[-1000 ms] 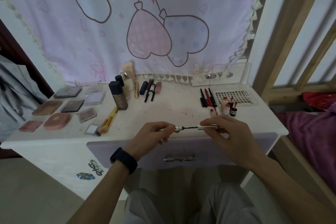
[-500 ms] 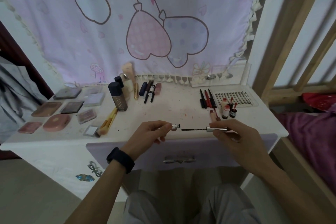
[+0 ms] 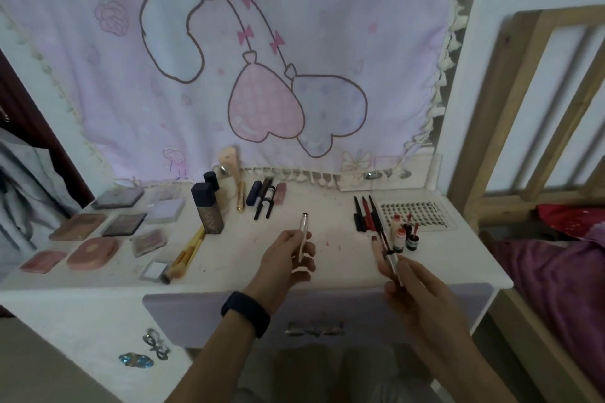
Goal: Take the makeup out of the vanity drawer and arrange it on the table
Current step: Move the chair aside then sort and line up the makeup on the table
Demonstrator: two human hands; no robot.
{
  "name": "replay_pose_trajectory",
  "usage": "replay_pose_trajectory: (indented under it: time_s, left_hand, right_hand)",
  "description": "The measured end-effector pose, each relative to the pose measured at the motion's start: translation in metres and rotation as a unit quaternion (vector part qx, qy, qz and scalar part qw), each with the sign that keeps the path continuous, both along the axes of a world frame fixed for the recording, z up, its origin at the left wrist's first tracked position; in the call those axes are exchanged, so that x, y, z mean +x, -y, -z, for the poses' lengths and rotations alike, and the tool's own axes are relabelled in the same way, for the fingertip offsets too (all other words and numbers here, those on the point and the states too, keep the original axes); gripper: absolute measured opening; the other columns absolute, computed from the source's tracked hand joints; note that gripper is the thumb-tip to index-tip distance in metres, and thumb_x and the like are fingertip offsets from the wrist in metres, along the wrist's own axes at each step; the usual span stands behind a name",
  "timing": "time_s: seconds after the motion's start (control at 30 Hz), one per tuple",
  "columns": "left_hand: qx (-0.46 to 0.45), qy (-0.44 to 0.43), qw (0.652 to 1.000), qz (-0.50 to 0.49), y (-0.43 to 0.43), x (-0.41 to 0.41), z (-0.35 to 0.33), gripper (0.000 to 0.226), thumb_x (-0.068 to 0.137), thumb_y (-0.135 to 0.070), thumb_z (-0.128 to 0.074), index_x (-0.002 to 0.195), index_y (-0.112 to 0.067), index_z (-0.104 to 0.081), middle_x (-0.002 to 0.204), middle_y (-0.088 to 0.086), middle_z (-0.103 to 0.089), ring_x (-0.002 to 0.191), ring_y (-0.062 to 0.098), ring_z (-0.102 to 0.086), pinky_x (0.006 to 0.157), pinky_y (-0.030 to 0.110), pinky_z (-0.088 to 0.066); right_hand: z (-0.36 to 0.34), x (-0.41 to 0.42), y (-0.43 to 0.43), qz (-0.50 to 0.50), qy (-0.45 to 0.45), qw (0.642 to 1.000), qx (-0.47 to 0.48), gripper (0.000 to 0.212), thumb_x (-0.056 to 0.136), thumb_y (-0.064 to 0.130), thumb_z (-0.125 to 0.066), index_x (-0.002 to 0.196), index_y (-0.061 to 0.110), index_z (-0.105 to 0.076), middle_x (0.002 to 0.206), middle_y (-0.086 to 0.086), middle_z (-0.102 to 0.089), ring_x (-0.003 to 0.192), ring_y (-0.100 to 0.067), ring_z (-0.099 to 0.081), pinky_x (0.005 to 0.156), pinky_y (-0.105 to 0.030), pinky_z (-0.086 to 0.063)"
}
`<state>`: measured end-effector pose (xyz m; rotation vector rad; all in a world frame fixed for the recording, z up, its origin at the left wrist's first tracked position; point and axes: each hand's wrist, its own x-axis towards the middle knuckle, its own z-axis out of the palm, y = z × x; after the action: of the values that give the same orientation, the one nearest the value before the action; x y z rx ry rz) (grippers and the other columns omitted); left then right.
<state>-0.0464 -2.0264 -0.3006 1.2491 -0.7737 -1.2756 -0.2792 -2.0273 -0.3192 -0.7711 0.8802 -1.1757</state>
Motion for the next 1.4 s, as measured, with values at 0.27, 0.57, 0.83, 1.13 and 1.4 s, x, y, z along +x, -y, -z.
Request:
replay_pose_trajectory:
  time_s: [0.27, 0.57, 0.83, 1.13, 1.4]
  left_hand:
    - [0.040, 0.098, 0.994, -0.017, 0.052, -0.026, -0.010, 0.020, 0.103, -0.025, -0.050, 0.117, -0.012, -0.054, 0.105, 0.003, -0.073, 0.087, 0.019, -0.071, 0.074, 0.033, -0.057]
    - [0.099, 0.322, 0.941, -0.038, 0.111, -0.039, -0.010, 0.022, 0.089, -0.032, -0.071, 0.079, -0.013, -0.069, 0.093, 0.012, -0.075, 0.087, 0.028, -0.072, 0.079, 0.037, -0.060]
    - [0.147, 0.443, 0.884, -0.028, 0.140, -0.055, -0.003, 0.038, 0.083, -0.045, -0.074, 0.070, -0.012, -0.060, 0.070, 0.007, -0.060, 0.065, 0.023, -0.056, 0.066, 0.031, -0.049]
    - [0.140, 0.448, 0.883, -0.011, 0.145, -0.050, 0.003, 0.038, 0.085, -0.051, -0.070, 0.078, -0.014, -0.064, 0.076, 0.006, -0.062, 0.067, 0.021, -0.056, 0.064, 0.027, -0.046]
    - [0.130, 0.452, 0.882, -0.029, 0.148, -0.052, 0.007, 0.036, 0.085, -0.046, -0.072, 0.084, -0.010, -0.077, 0.086, 0.010, -0.074, 0.078, 0.026, -0.068, 0.078, 0.036, -0.057]
  right_hand:
    - [0.003, -0.019, 0.026, -0.009, 0.008, 0.999, -0.039, 0.036, 0.086, 0.018, -0.064, 0.119, 0.005, -0.069, 0.108, -0.017, -0.075, 0.098, -0.027, -0.074, 0.073, -0.027, -0.060]
    - [0.001, -0.080, 0.073, 0.111, -0.182, 0.956, -0.203, 0.012, 0.104, 0.015, -0.051, 0.113, 0.018, -0.058, 0.102, 0.000, -0.077, 0.099, -0.015, -0.073, 0.074, -0.027, -0.058]
    - [0.023, -0.081, 0.106, 0.188, -0.333, 0.896, -0.225, 0.023, 0.101, 0.025, -0.055, 0.103, 0.046, -0.047, 0.101, 0.031, -0.070, 0.096, 0.010, -0.061, 0.067, -0.011, -0.043]
    - [0.057, -0.065, 0.116, 0.235, -0.483, 0.819, -0.199, 0.017, 0.100, 0.042, -0.052, 0.116, 0.038, -0.049, 0.094, 0.018, -0.059, 0.082, -0.006, -0.055, 0.075, -0.027, -0.037]
    - [0.058, -0.068, 0.112, 0.234, -0.496, 0.807, -0.218, 0.025, 0.100, 0.040, -0.053, 0.121, 0.026, -0.055, 0.098, 0.012, -0.065, 0.083, -0.009, -0.060, 0.075, -0.028, -0.039]
